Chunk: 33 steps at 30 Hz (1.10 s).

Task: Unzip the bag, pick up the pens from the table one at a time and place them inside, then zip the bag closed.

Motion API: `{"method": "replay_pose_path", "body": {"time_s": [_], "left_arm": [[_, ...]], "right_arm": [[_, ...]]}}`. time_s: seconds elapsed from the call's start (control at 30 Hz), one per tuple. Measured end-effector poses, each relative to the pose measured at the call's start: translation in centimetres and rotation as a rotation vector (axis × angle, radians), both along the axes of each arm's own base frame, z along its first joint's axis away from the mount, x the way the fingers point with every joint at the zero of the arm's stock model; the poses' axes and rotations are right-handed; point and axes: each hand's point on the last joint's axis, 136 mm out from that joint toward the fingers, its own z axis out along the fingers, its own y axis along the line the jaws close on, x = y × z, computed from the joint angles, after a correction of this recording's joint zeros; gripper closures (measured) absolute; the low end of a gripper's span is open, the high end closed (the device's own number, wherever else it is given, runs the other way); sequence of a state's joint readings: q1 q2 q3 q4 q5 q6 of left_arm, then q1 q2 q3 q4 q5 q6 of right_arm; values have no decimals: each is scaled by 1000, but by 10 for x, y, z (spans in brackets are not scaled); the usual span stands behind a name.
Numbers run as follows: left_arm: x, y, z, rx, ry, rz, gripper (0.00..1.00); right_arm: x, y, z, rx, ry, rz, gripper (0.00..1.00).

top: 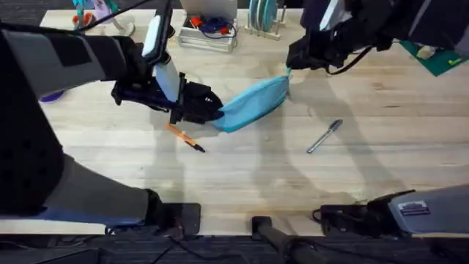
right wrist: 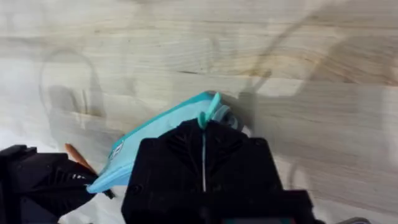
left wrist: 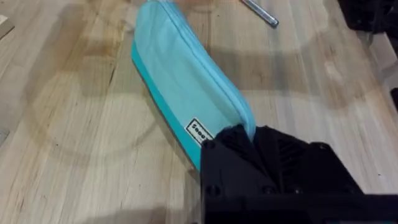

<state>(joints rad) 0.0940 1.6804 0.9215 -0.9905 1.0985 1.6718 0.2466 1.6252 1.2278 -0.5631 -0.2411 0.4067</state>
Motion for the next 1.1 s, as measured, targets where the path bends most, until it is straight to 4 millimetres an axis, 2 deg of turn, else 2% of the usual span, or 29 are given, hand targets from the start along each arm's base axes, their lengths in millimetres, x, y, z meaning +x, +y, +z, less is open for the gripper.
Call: {"method": "replay_pose_path", "body": {"time_s": [0.43, 0.8, 1.1], "left_arm": [[0, 0, 0, 1, 0, 0, 960], [0, 1, -1, 7, 1, -1, 959], [-1, 1, -2, 11, 5, -2, 959]], "right_arm": [[-4, 6, 2, -26, -41, 124, 970], [-13, 32, 2, -99, -116, 314, 970], [-15, 37, 5, -119, -138, 340, 970]]}}
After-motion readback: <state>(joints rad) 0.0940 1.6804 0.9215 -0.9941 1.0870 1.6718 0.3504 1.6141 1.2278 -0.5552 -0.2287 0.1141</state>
